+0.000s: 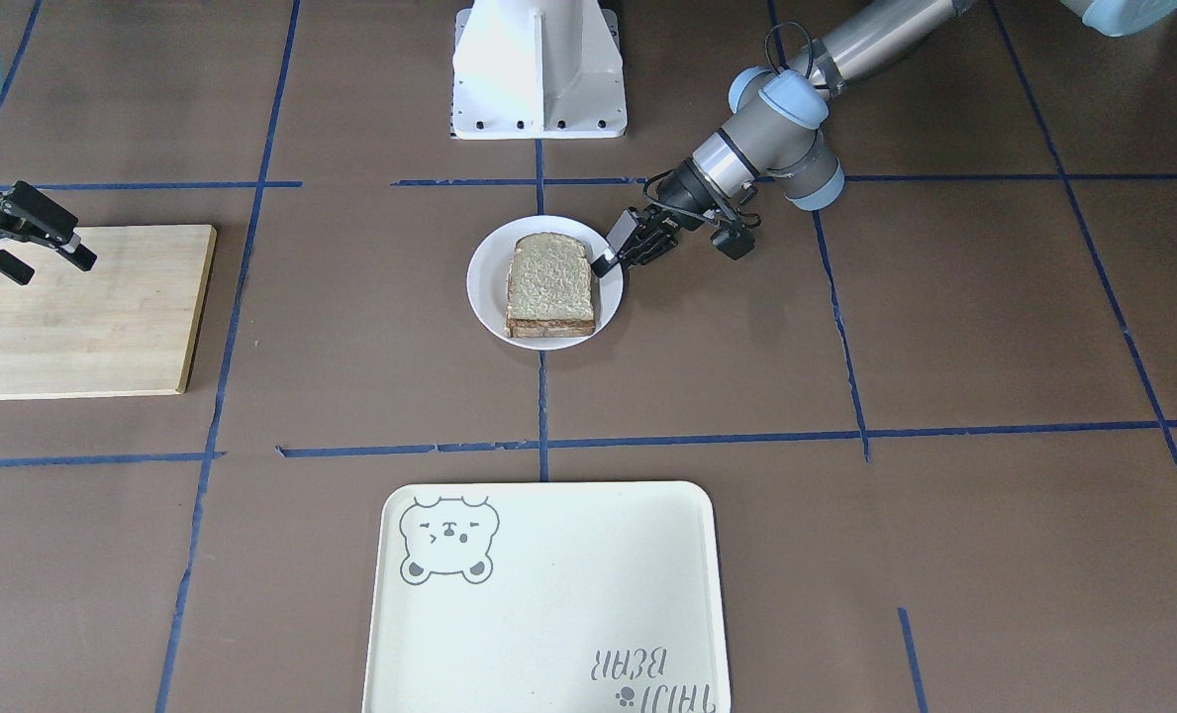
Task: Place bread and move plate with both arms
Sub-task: 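Grasp the rim of the white plate nearest the left gripper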
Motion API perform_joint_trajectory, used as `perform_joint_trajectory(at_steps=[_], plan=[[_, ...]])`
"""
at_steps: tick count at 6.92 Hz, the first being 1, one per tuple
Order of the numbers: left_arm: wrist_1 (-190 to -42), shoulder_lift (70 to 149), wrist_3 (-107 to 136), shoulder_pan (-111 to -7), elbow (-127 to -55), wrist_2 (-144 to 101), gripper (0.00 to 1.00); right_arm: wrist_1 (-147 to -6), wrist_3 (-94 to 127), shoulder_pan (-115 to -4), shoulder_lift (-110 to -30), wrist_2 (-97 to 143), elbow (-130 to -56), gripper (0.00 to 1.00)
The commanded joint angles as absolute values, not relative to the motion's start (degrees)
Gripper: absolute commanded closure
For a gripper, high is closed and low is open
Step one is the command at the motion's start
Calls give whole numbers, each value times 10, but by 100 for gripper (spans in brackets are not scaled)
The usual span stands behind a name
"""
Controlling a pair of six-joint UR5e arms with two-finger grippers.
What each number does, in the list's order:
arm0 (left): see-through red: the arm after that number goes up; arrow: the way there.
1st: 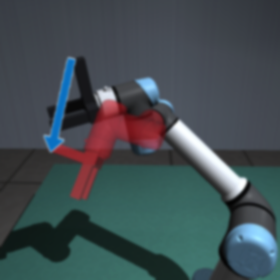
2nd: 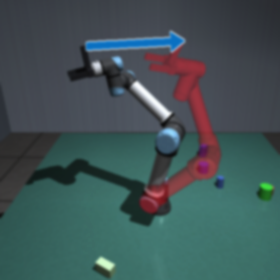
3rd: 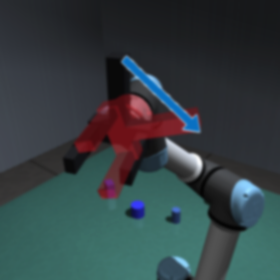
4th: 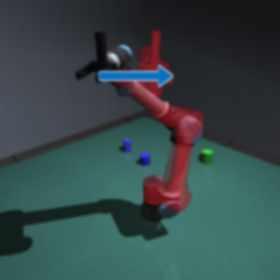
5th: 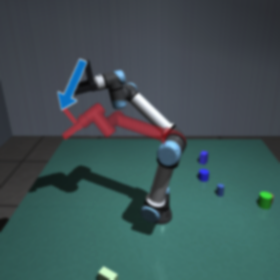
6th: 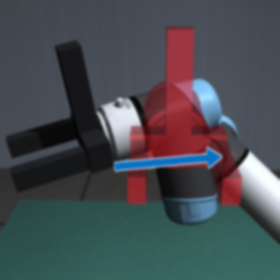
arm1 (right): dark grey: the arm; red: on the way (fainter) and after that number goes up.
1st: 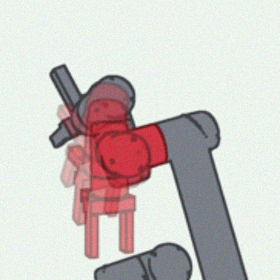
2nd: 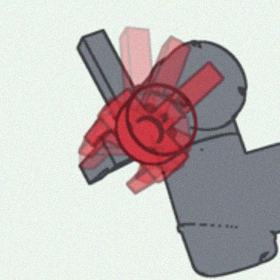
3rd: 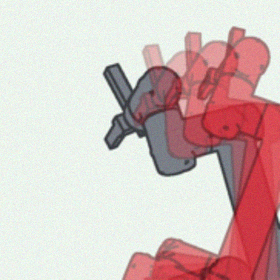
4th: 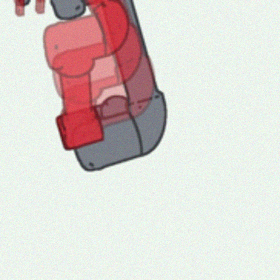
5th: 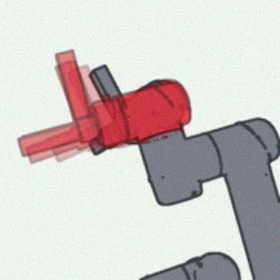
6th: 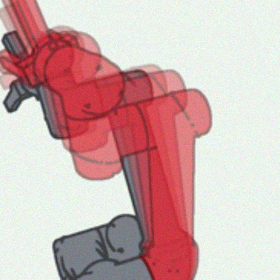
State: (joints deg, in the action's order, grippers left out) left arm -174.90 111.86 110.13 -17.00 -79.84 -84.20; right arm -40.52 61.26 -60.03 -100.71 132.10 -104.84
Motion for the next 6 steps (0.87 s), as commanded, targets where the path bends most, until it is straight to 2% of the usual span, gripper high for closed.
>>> perform_joint_trajectory(at_steps=[1,3,4,6], plan=[[-1749,1120,1101,-164,-797,-842,66,-405,613,-601,-1008,1321,-1049,0],[-1750,1123,1101,-164,-798,-842,88,-405,613,-600,-1008,1321,-1048,0],[-1751,1128,1101,-164,-802,-841,92,-405,613,-600,-1008,1321,-1049,0],[-1774,1136,1101,-170,-804,-839,93,-405,613,-599,-1008,1320,-1048,0]])
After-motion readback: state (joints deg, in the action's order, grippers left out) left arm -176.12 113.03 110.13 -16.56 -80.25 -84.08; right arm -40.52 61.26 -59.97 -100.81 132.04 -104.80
